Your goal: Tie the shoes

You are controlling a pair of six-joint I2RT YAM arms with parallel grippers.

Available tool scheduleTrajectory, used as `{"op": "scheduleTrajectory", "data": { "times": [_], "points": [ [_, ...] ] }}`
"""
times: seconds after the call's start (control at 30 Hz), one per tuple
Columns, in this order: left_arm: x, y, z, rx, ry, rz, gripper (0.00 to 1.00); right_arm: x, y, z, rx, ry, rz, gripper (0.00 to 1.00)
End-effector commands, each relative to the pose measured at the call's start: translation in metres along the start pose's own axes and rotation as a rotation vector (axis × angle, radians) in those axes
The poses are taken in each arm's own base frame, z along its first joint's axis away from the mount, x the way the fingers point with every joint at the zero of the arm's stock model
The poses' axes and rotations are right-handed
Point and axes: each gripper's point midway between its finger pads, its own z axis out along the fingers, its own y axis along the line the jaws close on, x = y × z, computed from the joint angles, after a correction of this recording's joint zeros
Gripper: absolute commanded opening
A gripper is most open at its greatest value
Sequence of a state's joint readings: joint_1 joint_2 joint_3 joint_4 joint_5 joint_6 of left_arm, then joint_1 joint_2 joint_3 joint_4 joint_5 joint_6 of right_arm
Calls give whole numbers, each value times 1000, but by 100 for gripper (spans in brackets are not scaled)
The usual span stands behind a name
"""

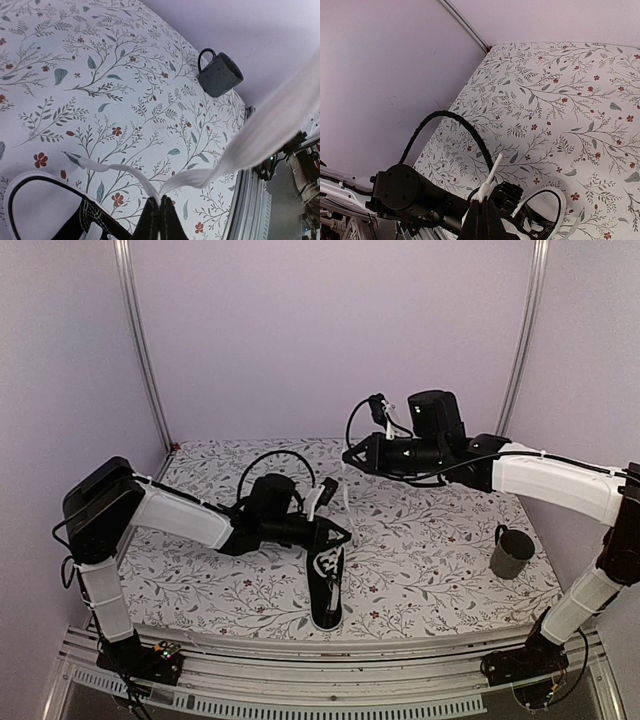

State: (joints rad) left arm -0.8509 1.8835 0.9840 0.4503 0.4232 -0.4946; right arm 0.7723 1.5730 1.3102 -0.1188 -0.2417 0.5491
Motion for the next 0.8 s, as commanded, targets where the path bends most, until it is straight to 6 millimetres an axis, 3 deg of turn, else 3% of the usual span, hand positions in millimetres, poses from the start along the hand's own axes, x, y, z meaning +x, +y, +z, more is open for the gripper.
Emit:
{"op": "scheduleTrajectory", "data": {
  "times": [0.0, 0.17, 0.37, 0.6, 0.63, 0.67, 0.7, 0.77],
  "points": [
    [-10, 1, -12, -11, -60, 10, 0, -7, 1, 7, 14, -22, 13, 2],
    [-8, -5, -28, 1, -107, 8, 0, -2, -21, 28, 94, -10, 63, 2],
    [-5, -12, -36, 33, -120, 19, 0, 17, -41, 78, 120, 75, 107, 2],
    [-4, -12, -38, 30, -119, 10, 0, 34, -22, 134, 9, 187, 88, 2],
    [-5, -11, -38, 26, -123, 5, 0, 38, -20, 140, -7, 204, 87, 7],
    [-5, -10, -39, 22, -125, -4, 0, 40, -21, 143, -13, 213, 85, 19],
    [-6, -10, -39, 18, -131, -11, 0, 42, -23, 146, -10, 220, 78, 38],
    [-7, -9, -41, 10, -142, -27, 0, 43, -29, 145, 19, 219, 61, 62]
  ]
}}
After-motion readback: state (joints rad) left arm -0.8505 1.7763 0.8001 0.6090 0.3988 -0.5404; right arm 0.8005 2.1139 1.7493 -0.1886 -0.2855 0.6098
